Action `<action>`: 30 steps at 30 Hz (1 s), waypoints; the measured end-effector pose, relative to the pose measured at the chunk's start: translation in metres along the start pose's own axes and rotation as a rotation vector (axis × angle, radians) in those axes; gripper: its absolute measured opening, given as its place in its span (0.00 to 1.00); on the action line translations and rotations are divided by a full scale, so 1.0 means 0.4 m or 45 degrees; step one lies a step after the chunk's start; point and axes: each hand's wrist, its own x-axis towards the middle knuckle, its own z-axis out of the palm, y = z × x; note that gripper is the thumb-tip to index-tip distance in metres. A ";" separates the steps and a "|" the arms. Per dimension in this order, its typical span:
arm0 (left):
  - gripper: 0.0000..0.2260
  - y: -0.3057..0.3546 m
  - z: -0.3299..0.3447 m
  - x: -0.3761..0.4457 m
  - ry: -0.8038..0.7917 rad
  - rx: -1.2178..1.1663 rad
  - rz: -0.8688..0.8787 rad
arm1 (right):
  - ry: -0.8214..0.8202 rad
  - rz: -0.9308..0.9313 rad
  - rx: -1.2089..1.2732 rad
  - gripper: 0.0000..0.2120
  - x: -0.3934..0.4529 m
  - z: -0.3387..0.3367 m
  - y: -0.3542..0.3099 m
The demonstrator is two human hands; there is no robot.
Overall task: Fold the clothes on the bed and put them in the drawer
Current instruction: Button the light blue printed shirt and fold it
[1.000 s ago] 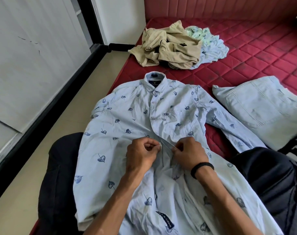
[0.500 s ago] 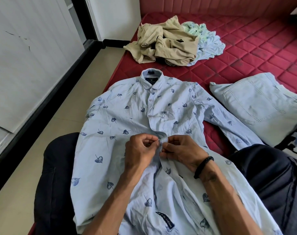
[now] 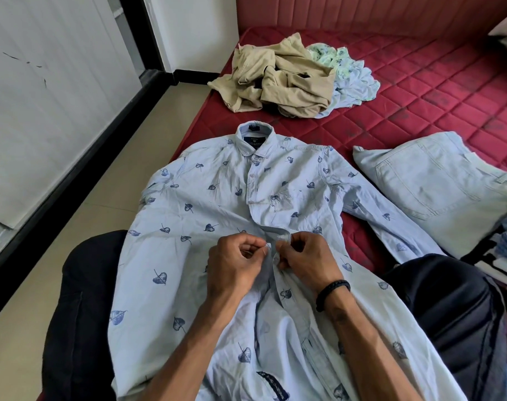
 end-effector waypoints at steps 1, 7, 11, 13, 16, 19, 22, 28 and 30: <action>0.03 -0.001 0.001 -0.002 0.005 0.023 -0.002 | 0.032 0.007 0.045 0.15 -0.002 0.002 -0.001; 0.03 0.005 0.003 -0.009 0.041 0.065 0.001 | 0.011 0.005 0.135 0.14 -0.014 0.028 0.006; 0.05 0.003 0.002 -0.002 0.050 -0.006 -0.027 | -0.098 0.076 0.335 0.11 -0.009 0.026 0.012; 0.04 0.002 0.002 -0.001 0.050 -0.011 -0.024 | -0.161 0.111 0.432 0.09 -0.008 0.025 0.011; 0.03 0.001 0.001 -0.003 0.058 0.002 -0.007 | -0.256 0.186 0.555 0.09 -0.007 0.026 0.011; 0.03 0.002 0.001 -0.002 0.058 0.019 -0.020 | -0.322 0.261 0.691 0.10 -0.003 0.023 0.007; 0.02 0.010 -0.003 -0.006 0.085 0.105 -0.034 | -0.318 0.301 0.738 0.12 0.000 0.022 0.007; 0.04 0.032 0.002 -0.025 0.121 0.351 0.038 | -0.154 0.220 0.541 0.05 0.001 0.033 0.020; 0.04 0.029 0.008 -0.026 0.109 0.279 0.035 | -0.139 0.216 0.533 0.06 0.000 0.035 0.022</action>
